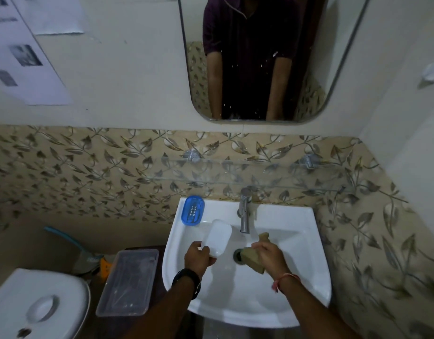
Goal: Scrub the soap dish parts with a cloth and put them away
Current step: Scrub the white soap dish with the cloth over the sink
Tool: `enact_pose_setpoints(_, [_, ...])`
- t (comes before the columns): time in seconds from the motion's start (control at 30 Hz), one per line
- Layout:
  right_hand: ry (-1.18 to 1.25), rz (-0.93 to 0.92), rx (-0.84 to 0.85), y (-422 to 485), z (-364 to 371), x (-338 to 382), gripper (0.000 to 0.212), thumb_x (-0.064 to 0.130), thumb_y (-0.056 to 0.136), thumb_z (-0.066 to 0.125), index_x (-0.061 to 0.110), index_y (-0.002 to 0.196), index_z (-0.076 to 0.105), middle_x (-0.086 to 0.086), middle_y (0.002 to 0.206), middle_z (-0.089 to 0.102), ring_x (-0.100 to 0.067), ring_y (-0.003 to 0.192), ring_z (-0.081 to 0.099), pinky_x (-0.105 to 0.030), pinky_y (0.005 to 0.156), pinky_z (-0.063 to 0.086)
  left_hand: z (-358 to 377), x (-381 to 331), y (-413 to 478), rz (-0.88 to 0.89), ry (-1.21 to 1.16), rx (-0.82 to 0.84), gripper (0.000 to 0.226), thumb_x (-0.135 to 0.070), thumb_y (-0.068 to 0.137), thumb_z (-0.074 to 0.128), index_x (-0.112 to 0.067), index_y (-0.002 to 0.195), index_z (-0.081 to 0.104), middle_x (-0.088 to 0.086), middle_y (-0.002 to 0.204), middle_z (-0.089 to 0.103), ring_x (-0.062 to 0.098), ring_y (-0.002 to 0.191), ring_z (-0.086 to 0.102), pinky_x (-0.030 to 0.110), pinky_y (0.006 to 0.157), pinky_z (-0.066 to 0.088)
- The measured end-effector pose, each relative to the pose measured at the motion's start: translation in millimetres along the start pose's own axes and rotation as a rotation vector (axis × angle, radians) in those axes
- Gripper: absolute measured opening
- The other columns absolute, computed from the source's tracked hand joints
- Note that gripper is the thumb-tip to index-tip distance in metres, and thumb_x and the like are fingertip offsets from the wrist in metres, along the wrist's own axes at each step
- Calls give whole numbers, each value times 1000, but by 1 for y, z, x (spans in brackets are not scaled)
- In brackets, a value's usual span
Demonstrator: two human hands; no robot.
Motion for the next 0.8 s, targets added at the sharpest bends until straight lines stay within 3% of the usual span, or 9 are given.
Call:
enact_pose_setpoints(0.07, [-26,-31,15,1,7,11,19,16,96,58,19,91,76,-7,103,70,-23,95,64,-26,78,48,0,1,-8,16,4,43,21,2,94,52,-1,113,59,26,118,64,44,100,68,32,58,63])
enact_pose_setpoints(0.23, [-141,-109,11,2,10,33,23,33,90,69,15,100,80,-4,100,76,-14,87,63,-21,81,43,2,2,-21,36,4,161,21,2,94,50,1,112,61,28,114,66,43,94,71,35,63,63])
enact_pose_setpoints(0.47, [-327,-183,-26,7,2,42,19,21,85,74,6,93,81,-8,92,79,-14,84,65,-16,79,41,0,4,-29,-68,-4,320,22,-9,94,54,-2,114,58,25,102,69,33,79,75,37,65,62])
enact_pose_setpoints(0.57, [-351,-186,-54,8,1,48,18,22,85,74,5,85,81,-8,80,77,-17,76,65,-16,73,40,5,6,-35,-226,-183,382,30,-28,96,59,-7,118,57,23,105,64,34,86,72,40,68,62])
enact_pose_setpoints(0.67, [-356,-211,-71,6,2,55,18,22,84,75,5,83,81,-7,76,75,-13,72,62,-16,73,40,22,10,-44,-427,-466,474,54,-58,94,59,-11,121,57,24,122,65,40,101,73,47,77,64])
enact_pose_setpoints(0.8, [-340,-242,-78,4,0,61,18,26,84,75,9,83,82,-3,78,77,-8,67,59,-15,66,40,40,7,-55,-495,-889,602,66,-60,96,53,-5,132,55,31,125,68,46,102,72,52,91,56])
Point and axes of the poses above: each hand's wrist, its own y-axis towards the middle knuckle, its own z-axis out of the palm, x = y × z, the point moved 4 cm from there along y, towards the middle knuckle
